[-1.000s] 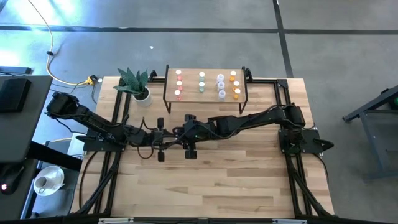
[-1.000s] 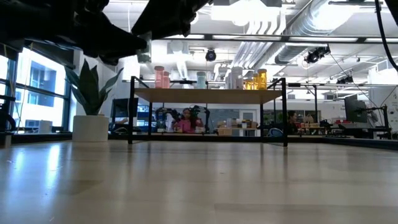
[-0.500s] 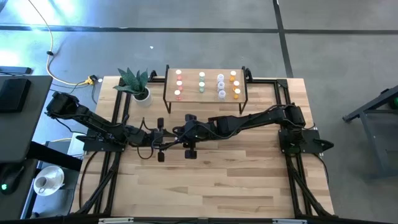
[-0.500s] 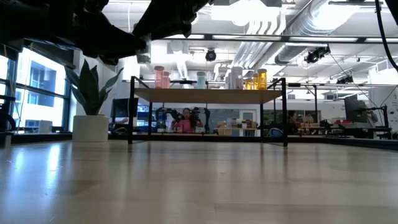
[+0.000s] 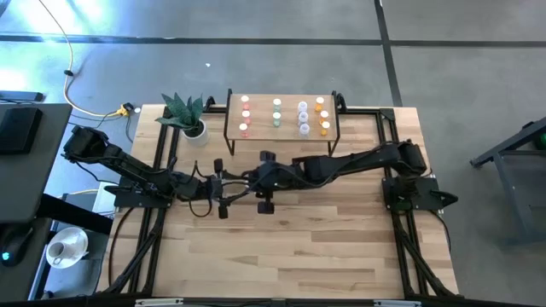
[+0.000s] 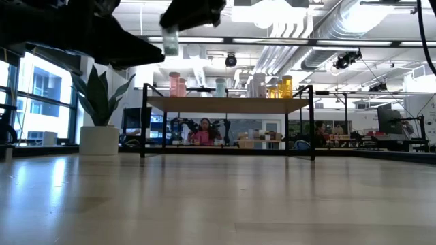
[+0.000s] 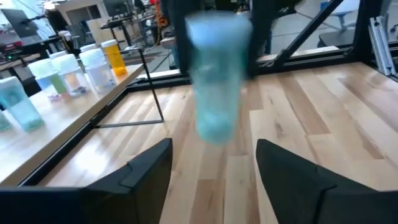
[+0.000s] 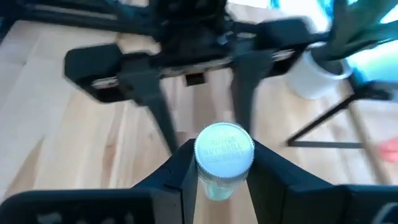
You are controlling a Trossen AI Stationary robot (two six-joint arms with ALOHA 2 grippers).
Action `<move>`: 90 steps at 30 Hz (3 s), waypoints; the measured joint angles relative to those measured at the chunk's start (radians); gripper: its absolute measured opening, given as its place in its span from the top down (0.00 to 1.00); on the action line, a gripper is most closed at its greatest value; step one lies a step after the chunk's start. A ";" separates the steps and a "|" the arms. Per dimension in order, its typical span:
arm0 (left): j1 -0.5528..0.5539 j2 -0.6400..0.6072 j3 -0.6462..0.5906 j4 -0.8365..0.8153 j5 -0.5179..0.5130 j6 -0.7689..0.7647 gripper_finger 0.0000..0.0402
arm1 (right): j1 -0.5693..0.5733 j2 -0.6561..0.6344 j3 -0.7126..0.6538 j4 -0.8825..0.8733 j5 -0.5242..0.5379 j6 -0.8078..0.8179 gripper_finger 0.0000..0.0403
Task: Pick and place medicine bottles onto shelf by color
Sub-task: Put the blue pill bottle aligned with the other blue pill bottles on the shelf
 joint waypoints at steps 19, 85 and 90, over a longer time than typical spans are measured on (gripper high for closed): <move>-0.062 0.000 0.000 -0.030 0.142 -0.127 0.43 | -0.011 -0.251 0.000 -0.140 0.181 -0.071 0.76; -0.186 0.000 0.000 -0.063 0.056 -0.141 0.43 | -0.387 -0.257 -0.493 0.386 0.046 0.175 0.76; -0.186 0.000 0.000 -0.063 0.056 -0.130 0.43 | -0.392 -0.234 -0.493 0.383 0.048 0.159 0.76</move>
